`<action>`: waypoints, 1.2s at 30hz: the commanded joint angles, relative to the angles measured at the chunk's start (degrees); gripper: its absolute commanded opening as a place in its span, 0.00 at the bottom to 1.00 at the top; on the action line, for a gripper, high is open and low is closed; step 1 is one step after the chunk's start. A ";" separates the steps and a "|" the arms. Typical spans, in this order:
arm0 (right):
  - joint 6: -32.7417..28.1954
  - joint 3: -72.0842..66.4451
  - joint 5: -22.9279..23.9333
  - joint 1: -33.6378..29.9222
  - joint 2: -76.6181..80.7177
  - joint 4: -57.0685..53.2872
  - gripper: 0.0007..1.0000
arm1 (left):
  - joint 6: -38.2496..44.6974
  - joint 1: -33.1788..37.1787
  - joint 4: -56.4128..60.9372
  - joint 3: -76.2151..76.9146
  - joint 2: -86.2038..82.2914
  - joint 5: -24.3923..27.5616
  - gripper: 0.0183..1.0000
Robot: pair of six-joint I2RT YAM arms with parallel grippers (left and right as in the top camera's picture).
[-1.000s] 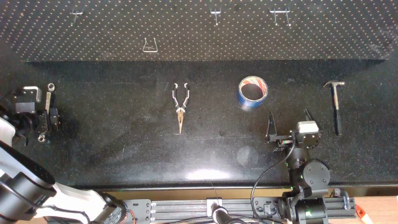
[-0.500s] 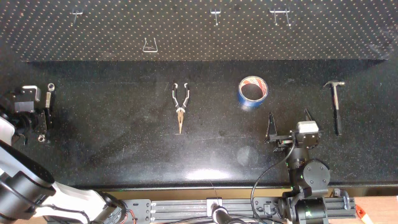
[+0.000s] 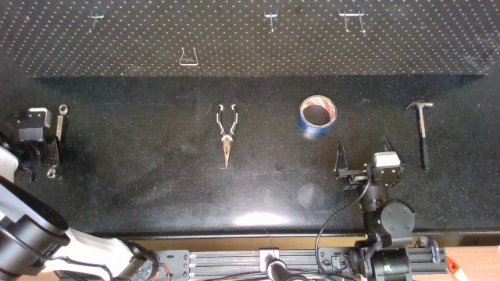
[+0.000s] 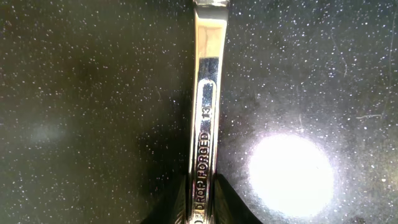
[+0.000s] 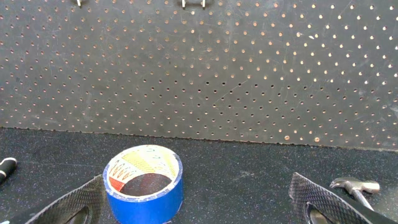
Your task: Place Tools Onto Pegboard
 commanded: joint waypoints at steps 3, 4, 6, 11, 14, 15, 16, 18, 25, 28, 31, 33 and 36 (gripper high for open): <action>-0.98 -0.15 -0.09 0.28 -0.39 -0.37 0.96 | 0.00 -0.02 -1.73 -0.31 2.23 -1.29 0.10; -0.98 -0.15 -0.09 0.28 -0.39 -0.35 0.96 | 0.00 -0.02 -1.77 -0.31 2.23 -1.31 0.10; -0.98 -0.15 -0.09 0.28 -0.39 -0.35 0.96 | 0.00 -0.04 -1.75 -0.31 2.23 -1.29 0.10; -0.98 -0.15 -0.09 0.28 -0.39 -0.35 0.96 | 0.02 -0.02 -4.33 -0.31 0.52 -1.11 0.01; -0.98 -0.15 -0.09 0.28 -0.39 -0.35 0.96 | 0.00 -0.02 -7.26 -0.37 -7.69 -0.09 0.01; -0.98 -0.15 -0.09 0.28 -0.39 -0.35 0.96 | -0.90 -0.02 -8.33 -0.37 -12.35 1.16 0.01; -0.98 -0.15 -0.09 0.28 -0.39 -0.35 0.96 | -5.11 -0.02 -8.41 -0.37 -17.68 1.60 0.01; -0.98 -0.15 -0.09 0.28 -0.39 -0.35 0.96 | -12.96 -0.50 -8.63 -0.37 -27.91 2.99 0.01; -0.98 -0.15 -0.09 0.28 -0.39 -0.35 0.96 | -34.16 -21.40 -9.44 -2.10 -51.60 -2.75 0.01; -0.98 -0.15 -0.09 0.28 -0.39 -0.35 0.96 | -34.88 -28.70 -5.07 -5.05 -51.54 -3.34 0.01; -0.98 -0.15 -0.09 0.28 -0.39 -0.35 0.96 | -40.48 -36.15 1.57 -6.29 -50.90 -10.34 0.01; -0.98 -0.15 -0.09 0.28 -0.39 -0.37 0.96 | -43.71 -38.60 6.45 -6.29 -50.10 -13.99 0.01; -0.98 -0.15 -0.09 0.28 -0.39 -0.35 0.96 | -43.69 -38.60 8.35 -6.29 -46.45 -14.58 0.01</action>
